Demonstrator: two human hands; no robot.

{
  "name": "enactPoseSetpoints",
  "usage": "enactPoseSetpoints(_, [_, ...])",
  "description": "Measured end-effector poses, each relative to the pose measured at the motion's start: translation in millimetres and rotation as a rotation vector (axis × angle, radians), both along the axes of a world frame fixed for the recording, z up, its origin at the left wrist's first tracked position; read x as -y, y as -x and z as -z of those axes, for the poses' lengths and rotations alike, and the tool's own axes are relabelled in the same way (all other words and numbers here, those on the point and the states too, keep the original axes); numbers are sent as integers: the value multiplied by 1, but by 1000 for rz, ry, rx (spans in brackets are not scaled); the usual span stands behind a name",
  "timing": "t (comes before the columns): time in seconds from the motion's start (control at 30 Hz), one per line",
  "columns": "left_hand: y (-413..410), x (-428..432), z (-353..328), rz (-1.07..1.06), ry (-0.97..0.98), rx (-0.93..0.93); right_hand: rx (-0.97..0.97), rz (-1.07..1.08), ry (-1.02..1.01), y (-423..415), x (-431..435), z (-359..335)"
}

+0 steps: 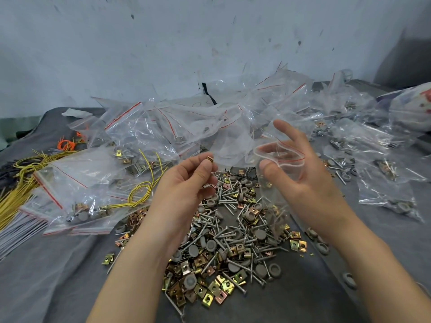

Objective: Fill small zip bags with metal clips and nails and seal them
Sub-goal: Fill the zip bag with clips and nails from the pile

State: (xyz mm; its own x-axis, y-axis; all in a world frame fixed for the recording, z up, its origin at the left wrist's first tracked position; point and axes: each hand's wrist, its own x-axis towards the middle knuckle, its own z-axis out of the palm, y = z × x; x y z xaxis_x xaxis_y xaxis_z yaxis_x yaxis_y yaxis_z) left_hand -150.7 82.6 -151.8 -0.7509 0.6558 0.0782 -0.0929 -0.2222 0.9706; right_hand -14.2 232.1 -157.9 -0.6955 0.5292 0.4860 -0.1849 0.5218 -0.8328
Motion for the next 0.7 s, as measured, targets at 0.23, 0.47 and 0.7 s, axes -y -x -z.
enactPoseSetpoints(0.23, [0,-2,-2,-44,48,-33,3,-4,-12,3,0,1])
enactPoseSetpoints(0.47, [2,-3,-4,-168,53,-95,19,-19,-23,4,3,0])
enactPoseSetpoints(0.7, [-5,-4,-13,-191,35,-152,34,-48,-40,5,12,-1])
